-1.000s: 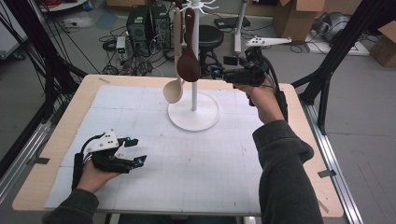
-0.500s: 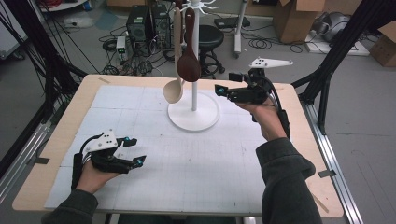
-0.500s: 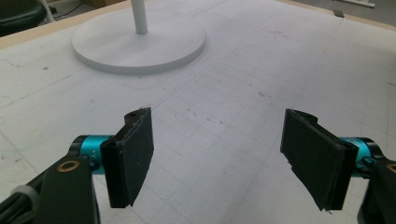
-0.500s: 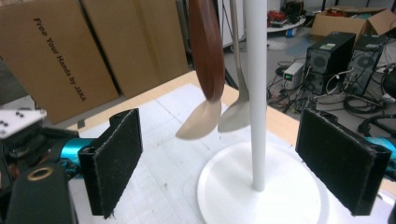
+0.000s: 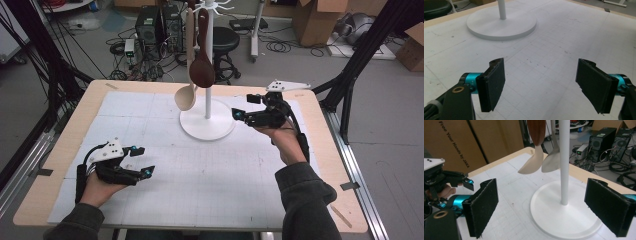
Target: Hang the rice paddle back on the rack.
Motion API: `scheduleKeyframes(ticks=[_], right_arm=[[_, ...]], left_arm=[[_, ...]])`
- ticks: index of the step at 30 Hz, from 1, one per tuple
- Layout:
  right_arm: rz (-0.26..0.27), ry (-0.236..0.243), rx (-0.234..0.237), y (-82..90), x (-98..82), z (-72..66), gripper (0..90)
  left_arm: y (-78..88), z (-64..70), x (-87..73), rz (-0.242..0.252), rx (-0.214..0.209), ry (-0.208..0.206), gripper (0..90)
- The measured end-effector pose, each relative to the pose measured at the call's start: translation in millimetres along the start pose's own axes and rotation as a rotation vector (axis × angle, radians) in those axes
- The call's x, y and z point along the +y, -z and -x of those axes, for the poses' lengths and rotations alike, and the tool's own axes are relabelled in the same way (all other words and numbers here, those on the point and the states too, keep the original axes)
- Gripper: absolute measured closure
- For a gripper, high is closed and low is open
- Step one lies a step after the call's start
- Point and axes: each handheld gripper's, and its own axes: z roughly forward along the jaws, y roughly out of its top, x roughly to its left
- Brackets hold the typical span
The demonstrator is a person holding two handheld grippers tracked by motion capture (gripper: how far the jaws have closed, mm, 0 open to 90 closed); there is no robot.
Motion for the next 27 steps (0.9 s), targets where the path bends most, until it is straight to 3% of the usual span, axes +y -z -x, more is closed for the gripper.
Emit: scheduleKeyframes(ticks=[27], right_arm=[[-0.026, 0.013, -0.016, 8.4, -41.0, -9.6, 8.1]], left_arm=[[3.2, -3.5, -0.6, 0.011, 0.023, 0.020, 17.9]])
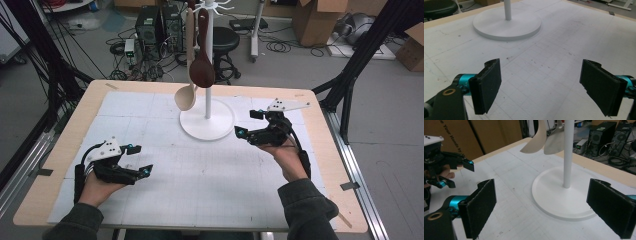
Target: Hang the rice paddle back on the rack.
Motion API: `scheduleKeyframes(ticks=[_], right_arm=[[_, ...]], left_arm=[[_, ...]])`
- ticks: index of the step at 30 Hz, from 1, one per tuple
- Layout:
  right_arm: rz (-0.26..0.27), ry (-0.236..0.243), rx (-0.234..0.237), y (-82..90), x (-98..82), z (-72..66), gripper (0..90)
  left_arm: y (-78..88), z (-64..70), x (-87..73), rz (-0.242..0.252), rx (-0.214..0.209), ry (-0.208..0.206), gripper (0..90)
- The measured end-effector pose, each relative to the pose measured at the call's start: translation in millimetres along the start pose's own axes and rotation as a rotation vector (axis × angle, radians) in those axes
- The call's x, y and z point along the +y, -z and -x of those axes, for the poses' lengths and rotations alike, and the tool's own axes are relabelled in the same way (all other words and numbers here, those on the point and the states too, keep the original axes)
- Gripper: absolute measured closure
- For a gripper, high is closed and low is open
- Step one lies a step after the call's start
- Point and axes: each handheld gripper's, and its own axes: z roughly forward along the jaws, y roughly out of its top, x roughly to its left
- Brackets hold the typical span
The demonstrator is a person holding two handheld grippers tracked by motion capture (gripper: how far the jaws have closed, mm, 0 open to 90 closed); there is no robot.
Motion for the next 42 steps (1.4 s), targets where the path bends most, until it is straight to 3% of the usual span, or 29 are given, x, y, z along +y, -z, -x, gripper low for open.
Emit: scheduleKeyframes(ticks=[2, 21, 42], right_arm=[[-0.004, 0.001, -0.009, 0.4, -3.1, -1.7, 0.5], [-0.019, -0.003, -0.018, 14.5, -49.9, -10.6, 0.4], [-0.011, -0.031, -0.049, 42.5, -98.8, -15.1, 0.4]], left_arm=[[0.1, -0.2, 0.0, 0.003, -0.003, 0.006, 17.0], [1.3, -4.2, -1.2, 0.007, 0.025, 0.051, 1.7], [4.9, -8.8, -5.9, 0.013, 0.033, 0.086, 1.7]])
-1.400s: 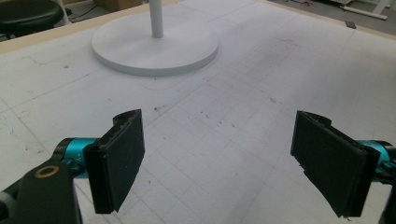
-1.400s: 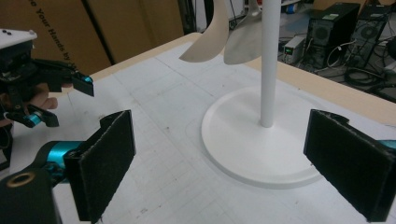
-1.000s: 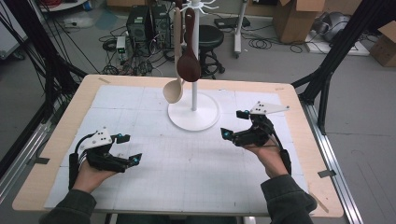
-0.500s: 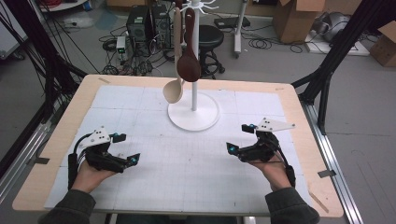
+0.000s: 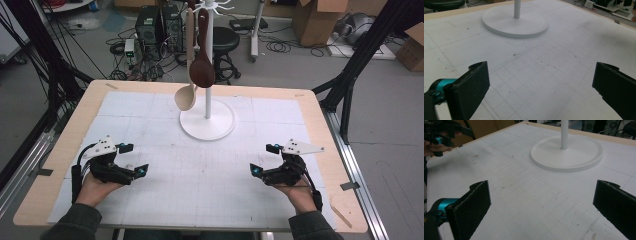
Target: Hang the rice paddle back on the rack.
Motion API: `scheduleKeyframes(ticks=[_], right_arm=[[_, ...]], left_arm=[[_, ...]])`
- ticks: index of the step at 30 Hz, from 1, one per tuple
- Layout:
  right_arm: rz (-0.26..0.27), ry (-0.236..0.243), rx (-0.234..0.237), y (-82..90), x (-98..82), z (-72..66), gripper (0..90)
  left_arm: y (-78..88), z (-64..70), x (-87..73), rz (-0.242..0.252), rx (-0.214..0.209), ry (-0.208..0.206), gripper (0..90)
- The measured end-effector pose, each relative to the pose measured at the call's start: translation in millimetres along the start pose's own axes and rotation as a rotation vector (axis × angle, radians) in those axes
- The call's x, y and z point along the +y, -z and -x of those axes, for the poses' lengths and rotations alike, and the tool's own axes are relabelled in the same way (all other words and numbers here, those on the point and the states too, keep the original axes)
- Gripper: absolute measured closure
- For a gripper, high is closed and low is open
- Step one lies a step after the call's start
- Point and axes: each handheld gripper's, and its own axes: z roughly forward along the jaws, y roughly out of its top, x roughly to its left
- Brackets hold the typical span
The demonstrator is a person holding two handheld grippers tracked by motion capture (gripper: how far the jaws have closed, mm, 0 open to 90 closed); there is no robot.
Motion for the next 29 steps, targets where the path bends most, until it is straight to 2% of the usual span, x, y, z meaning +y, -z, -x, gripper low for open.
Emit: scheduleKeyframes(ticks=[11, 22, 24, 29], right_arm=[[0.004, -0.028, -0.013, 12.4, -19.1, 0.7, 0.4], [0.003, -0.027, -0.012, 22.9, -32.3, -3.4, 0.4], [-0.002, -0.016, -0.016, 24.1, -34.3, -4.0, 0.5], [-0.020, -0.022, -0.014, 24.7, -39.9, -6.1, 0.5]], left_arm=[[2.2, -2.4, -3.4, -0.008, 0.010, 0.002, 1.7], [2.6, -2.1, -5.8, -0.017, 0.009, 0.003, 1.7], [3.2, -2.1, -6.4, -0.015, 0.010, 0.004, 1.7], [2.8, -2.6, -7.5, -0.027, 0.013, 0.003, 1.7]])
